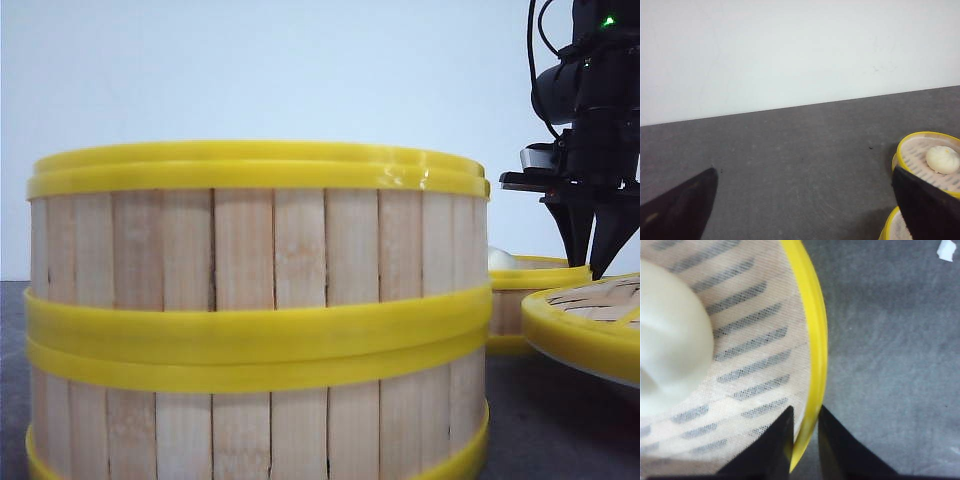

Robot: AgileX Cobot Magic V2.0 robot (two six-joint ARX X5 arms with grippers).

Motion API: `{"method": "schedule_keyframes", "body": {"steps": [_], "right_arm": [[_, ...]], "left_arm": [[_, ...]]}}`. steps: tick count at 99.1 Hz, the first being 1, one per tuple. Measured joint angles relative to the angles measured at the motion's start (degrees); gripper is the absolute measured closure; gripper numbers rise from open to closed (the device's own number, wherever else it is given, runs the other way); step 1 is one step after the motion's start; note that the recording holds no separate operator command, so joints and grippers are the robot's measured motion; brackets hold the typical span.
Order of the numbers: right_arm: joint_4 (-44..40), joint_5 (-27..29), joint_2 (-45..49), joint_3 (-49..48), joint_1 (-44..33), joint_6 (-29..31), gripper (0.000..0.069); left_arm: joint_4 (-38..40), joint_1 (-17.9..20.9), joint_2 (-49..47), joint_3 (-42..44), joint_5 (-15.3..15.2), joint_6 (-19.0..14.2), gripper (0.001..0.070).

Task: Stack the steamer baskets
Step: 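Lower the right gripper onto the rim of the remaining bun basket and grasp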

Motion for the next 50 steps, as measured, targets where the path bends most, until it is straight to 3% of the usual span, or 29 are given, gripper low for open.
{"method": "schedule_keyframes", "body": {"steps": [34,50], "right_arm": [[1.75,-0.76,0.85,0.9,0.46,0.92,0.066],[-0.55,-1.57,2.91,8.07,-0.52,0.94,0.0662]], "left_arm": [[-0.04,0.0,-0.02,0.0,0.0,0.0,0.0035],[-0.26,0.0,-0.02,0.0,0.0,0.0,0.0035]]}}
